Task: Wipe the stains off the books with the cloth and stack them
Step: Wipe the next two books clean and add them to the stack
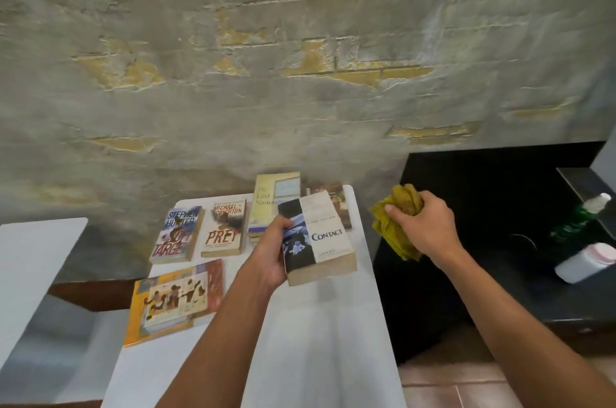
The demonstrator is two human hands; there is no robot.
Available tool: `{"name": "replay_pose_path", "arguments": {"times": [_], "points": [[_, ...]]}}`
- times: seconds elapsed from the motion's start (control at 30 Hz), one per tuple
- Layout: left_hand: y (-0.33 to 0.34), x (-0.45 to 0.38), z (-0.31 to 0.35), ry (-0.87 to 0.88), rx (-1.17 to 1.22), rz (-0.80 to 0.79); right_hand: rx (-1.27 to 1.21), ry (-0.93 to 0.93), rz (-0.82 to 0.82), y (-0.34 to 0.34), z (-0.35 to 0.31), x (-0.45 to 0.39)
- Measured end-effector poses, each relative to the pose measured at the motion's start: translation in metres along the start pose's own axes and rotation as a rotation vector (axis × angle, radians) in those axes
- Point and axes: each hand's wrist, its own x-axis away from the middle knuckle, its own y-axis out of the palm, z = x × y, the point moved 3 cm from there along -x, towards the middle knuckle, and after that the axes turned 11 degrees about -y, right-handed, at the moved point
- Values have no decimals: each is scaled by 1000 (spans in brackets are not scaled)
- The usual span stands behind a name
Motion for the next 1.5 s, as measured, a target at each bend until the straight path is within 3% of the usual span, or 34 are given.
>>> {"name": "replay_pose_path", "arguments": {"times": [0.2, 0.37, 0.8, 1.07, 1.27, 1.37, 1.5], "points": [[12, -52, -20, -84, -132, 44, 17, 86, -93, 5, 55, -15], [23, -114, -32, -100, -32, 92, 16, 73, -187, 10, 85, -35], [39, -222, -33, 60, 69, 180, 7, -24, -292, 31, 146, -62], [58, -233, -22, 83, 378, -54, -20, -49, -330, 36, 159, -60], [58, -232, -33, 34, 283, -148, -57, -67, -329, 35, 156, -61], [56, -233, -38, 27, 268, -105, -53, -67, -341, 36, 157, -60], [52, -234, -45, 56, 162, 66, -40, -67, -346, 38, 157, -61]]}}
